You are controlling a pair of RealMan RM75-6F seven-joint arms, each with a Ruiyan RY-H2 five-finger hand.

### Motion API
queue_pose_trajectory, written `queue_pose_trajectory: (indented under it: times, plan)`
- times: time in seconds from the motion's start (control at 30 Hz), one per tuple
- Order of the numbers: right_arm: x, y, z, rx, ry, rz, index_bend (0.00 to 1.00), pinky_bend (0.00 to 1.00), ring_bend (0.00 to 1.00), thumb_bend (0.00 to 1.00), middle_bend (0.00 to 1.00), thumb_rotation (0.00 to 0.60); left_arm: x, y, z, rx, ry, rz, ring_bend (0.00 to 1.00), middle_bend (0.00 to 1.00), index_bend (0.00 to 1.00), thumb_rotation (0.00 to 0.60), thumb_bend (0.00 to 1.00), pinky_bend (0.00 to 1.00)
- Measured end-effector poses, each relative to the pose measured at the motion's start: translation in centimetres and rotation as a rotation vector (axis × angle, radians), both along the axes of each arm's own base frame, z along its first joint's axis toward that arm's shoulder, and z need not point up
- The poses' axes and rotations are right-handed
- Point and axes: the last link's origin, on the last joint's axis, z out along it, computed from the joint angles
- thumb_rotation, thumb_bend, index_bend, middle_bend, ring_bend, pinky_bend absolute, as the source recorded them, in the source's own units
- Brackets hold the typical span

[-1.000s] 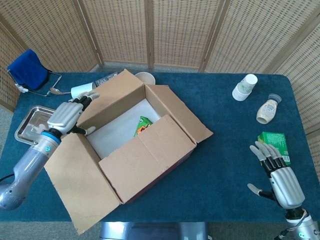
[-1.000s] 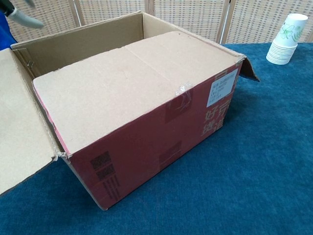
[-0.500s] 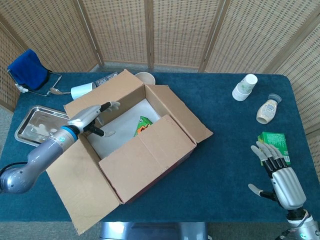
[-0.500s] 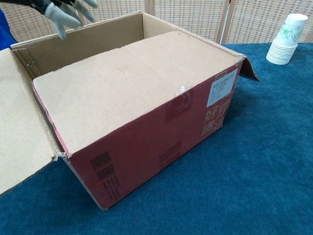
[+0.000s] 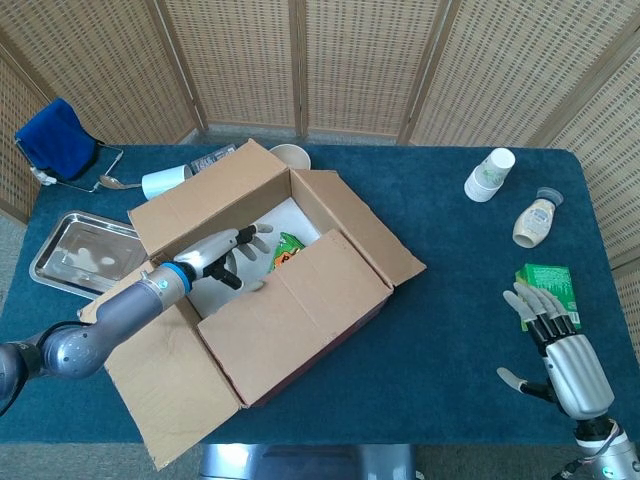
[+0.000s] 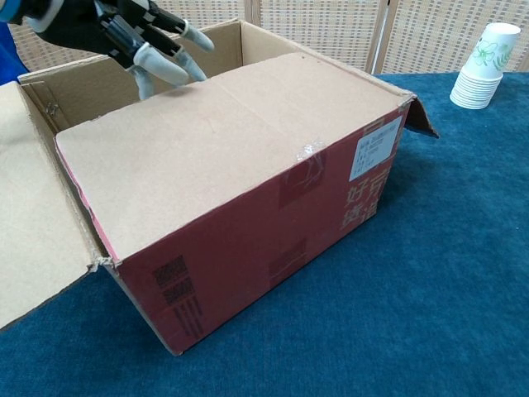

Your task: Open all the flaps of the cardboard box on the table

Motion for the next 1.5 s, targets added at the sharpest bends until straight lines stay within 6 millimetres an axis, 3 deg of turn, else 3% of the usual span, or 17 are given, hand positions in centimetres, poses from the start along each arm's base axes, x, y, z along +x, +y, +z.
queue_pose_trajectory:
  times: [0.53,1.13,1.5]
  plan:
    - [0.0,0.0,0.1,-0.002,-0.002,0.002,0.00,0.00,0.00,0.09,0.00,0.600,2.1,-1.1,-1.2,-0.109,-0.112,0.021,0.36,0.32,0.06,0.600,0.00,0.52]
    - [0.2,0.1,-0.1,0.001,0.001,0.006,0.00,0.00,0.00,0.09,0.00,0.600,4.3,-1.8,0.6,-0.091,-0.249,-0.042,0.35,0.34,0.06,0.600,0.00,0.51]
    - [0.1,0.1,0.1,0.003,-0.006,0.007,0.00,0.00,0.00,0.09,0.00,0.600,6.4,-2.9,0.4,-0.109,-0.407,-0.057,0.32,0.34,0.06,0.600,0.00,0.50]
